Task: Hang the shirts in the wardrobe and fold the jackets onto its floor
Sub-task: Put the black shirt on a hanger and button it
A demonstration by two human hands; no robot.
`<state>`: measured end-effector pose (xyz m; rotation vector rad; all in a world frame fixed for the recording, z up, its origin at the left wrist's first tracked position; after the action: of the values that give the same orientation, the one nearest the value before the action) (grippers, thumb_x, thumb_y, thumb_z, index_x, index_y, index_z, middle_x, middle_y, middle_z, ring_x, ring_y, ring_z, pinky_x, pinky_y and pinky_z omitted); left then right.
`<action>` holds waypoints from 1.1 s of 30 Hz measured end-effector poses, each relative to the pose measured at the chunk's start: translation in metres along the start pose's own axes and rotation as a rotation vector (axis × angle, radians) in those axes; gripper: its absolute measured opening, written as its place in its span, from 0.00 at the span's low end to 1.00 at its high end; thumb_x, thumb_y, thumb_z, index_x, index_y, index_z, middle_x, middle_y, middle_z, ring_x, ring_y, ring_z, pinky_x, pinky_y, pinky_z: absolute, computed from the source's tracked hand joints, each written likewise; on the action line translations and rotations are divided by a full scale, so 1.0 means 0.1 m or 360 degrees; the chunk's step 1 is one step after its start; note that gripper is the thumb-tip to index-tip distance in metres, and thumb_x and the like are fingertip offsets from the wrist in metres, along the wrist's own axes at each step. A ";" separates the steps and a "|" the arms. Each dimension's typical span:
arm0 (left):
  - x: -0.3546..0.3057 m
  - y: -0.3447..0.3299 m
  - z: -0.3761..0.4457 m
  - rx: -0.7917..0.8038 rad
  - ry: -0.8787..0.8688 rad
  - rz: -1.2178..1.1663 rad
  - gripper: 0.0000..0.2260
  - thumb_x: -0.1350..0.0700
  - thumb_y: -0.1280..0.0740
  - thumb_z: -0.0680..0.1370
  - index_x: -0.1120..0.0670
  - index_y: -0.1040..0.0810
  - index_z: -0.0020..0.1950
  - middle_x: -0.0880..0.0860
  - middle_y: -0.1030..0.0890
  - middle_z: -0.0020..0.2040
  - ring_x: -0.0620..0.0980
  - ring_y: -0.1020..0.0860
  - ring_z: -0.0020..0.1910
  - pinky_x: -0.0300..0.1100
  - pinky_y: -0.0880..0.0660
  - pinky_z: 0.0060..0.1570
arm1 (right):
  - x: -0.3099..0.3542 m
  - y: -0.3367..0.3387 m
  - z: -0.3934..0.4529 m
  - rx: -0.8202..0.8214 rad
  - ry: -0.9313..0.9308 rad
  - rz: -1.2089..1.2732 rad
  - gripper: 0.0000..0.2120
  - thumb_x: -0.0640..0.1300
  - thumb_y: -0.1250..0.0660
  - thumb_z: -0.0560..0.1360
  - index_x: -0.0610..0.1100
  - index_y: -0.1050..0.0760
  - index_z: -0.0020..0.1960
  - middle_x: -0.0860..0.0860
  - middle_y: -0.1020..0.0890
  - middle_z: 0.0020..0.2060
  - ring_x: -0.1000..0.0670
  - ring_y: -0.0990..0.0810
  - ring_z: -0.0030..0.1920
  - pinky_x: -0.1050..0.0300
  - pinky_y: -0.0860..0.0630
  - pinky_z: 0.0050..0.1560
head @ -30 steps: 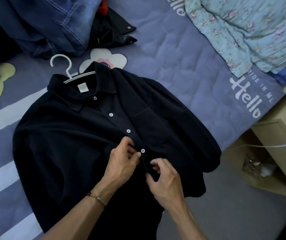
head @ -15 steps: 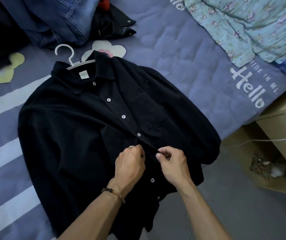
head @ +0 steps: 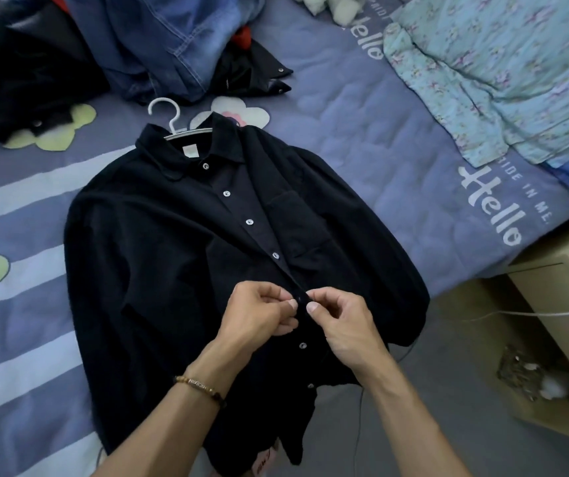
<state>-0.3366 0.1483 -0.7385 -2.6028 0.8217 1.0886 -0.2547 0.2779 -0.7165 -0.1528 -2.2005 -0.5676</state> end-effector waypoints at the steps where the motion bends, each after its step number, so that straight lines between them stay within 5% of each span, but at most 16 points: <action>1: 0.00 -0.01 0.00 -0.0001 0.0018 -0.0078 0.03 0.65 0.28 0.75 0.61 0.19 0.41 0.55 0.17 0.33 0.49 0.16 0.33 0.39 0.21 0.34 | 0.03 0.00 -0.01 -0.0016 0.0036 -0.0042 0.08 0.41 0.33 0.78 0.52 0.18 0.49 0.57 0.15 0.41 0.60 0.18 0.45 0.68 0.23 0.46; 7: 0.08 -0.01 0.03 -0.0062 0.0047 -0.0183 0.04 0.66 0.29 0.76 0.61 0.19 0.40 0.56 0.17 0.34 0.50 0.16 0.34 0.42 0.18 0.38 | 0.04 -0.03 -0.03 -0.0066 0.0147 -0.0176 0.08 0.39 0.32 0.76 0.48 0.17 0.53 0.58 0.17 0.46 0.64 0.20 0.47 0.73 0.27 0.47; 15: -0.03 -0.01 0.08 0.0049 -0.0129 0.0188 0.08 0.65 0.33 0.79 0.60 0.20 0.39 0.53 0.20 0.32 0.45 0.19 0.32 0.38 0.20 0.34 | -0.04 -0.11 0.01 -0.0119 -0.0079 0.0258 0.07 0.39 0.32 0.76 0.44 0.17 0.42 0.52 0.16 0.32 0.58 0.19 0.33 0.62 0.22 0.39; 19: -0.08 0.04 0.10 0.0010 -0.0218 0.0395 0.09 0.65 0.34 0.76 0.57 0.20 0.37 0.53 0.18 0.31 0.49 0.17 0.35 0.42 0.18 0.39 | -0.06 -0.14 0.07 -0.0176 -0.0090 0.0167 0.05 0.39 0.29 0.73 0.45 0.18 0.39 0.48 0.15 0.34 0.50 0.17 0.34 0.57 0.19 0.38; 24: -0.07 0.06 0.11 -0.0061 -0.0246 0.0467 0.11 0.54 0.29 0.74 0.53 0.23 0.33 0.51 0.17 0.32 0.52 0.17 0.36 0.48 0.18 0.43 | 0.05 -0.17 0.03 -0.0367 0.0203 -0.0305 0.06 0.46 0.29 0.74 0.48 0.22 0.39 0.53 0.19 0.31 0.55 0.20 0.34 0.57 0.21 0.38; 28: -0.02 0.06 0.16 -0.0086 -0.0221 0.0479 0.10 0.57 0.29 0.76 0.57 0.25 0.36 0.54 0.16 0.35 0.52 0.16 0.38 0.41 0.22 0.38 | 0.10 -0.20 -0.02 -0.0539 0.0357 -0.0411 0.07 0.43 0.29 0.73 0.48 0.24 0.38 0.55 0.21 0.33 0.55 0.21 0.35 0.54 0.22 0.38; 33: -0.02 0.08 0.18 0.0024 -0.0191 0.0439 0.11 0.61 0.30 0.77 0.59 0.26 0.36 0.54 0.18 0.33 0.47 0.16 0.36 0.33 0.24 0.34 | 0.07 -0.21 0.05 -0.0384 0.0261 -0.0329 0.07 0.43 0.30 0.74 0.47 0.23 0.38 0.54 0.20 0.31 0.54 0.21 0.34 0.54 0.22 0.37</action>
<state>-0.3530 0.1496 -0.7501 -2.4336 1.1800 1.2886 -0.2690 0.2608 -0.7208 -0.0036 -1.9961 -0.9286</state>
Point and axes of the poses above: each hand's wrist, its own z-axis towards the middle knuckle, its own y-axis out of the back of the hand, x = y × z, the point moved 8 cm from there along z, towards the middle knuckle
